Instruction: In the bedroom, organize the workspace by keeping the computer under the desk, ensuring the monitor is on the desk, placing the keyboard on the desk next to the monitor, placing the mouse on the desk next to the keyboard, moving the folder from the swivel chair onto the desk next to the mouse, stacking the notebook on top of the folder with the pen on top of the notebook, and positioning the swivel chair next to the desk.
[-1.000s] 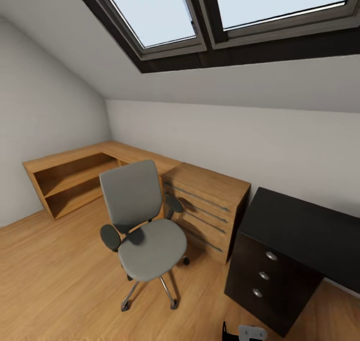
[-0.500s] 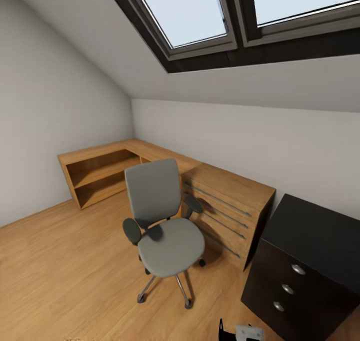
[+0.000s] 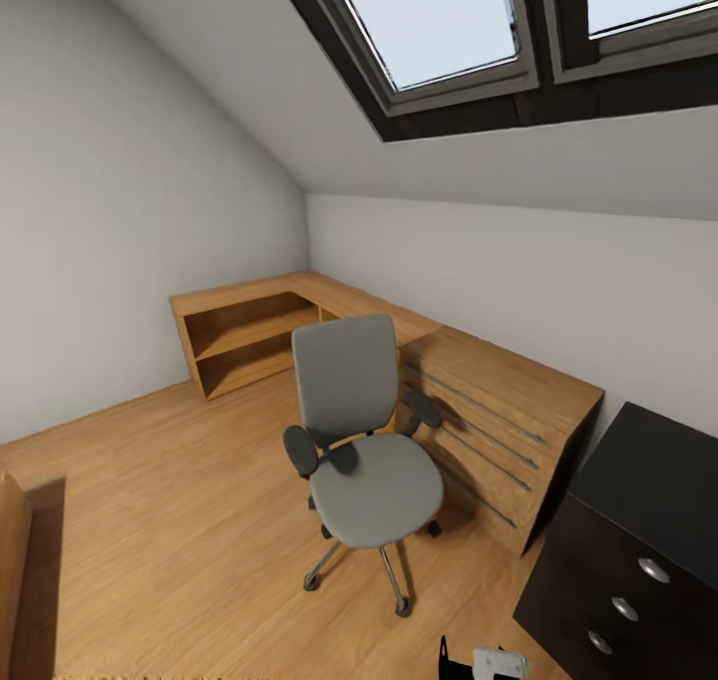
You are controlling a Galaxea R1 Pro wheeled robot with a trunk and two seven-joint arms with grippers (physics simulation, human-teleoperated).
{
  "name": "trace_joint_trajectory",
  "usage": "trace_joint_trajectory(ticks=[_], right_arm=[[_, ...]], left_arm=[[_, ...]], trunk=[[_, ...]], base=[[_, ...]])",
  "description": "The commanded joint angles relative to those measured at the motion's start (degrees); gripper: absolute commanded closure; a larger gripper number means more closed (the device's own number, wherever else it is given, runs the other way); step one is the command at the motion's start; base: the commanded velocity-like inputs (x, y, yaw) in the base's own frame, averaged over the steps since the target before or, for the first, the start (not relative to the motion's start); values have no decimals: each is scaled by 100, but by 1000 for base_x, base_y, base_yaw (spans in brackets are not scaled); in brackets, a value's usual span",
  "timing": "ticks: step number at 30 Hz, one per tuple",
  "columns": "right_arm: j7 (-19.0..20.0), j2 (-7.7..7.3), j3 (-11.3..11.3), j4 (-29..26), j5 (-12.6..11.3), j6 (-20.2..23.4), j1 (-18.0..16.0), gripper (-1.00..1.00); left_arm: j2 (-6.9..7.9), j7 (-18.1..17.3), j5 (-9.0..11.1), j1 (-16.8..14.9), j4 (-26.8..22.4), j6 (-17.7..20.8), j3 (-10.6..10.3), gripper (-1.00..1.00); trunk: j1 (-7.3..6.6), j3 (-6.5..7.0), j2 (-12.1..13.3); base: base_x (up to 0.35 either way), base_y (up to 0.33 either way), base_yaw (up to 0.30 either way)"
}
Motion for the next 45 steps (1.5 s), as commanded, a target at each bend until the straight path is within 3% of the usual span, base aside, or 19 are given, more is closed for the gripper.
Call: trace_joint_trajectory(ticks=[1,19,28,45], right_arm=[[-21,0,53,0,-50,-18,-4,-100],[-39,-11,70,317,-11,67,146,-100],[-25,8,76,607,-27,194,146,-100],[-21,34,80,814,-34,-79,146,-100]], left_arm=[[2,43,44,-3,-8,-19,-49,-100],[-55,39,69,-2,187,-13,-23,-100],[27,43,69,-1,263,-19,-15,-100],[80,0,61,-1,562,8,-9,-100]], trunk=[[1,-10,-5],[1,-34,-5],[1,-34,-5],[1,-34,-5]], base=[[0,0,263],[0,0,61],[0,0,0],[0,0,262]])
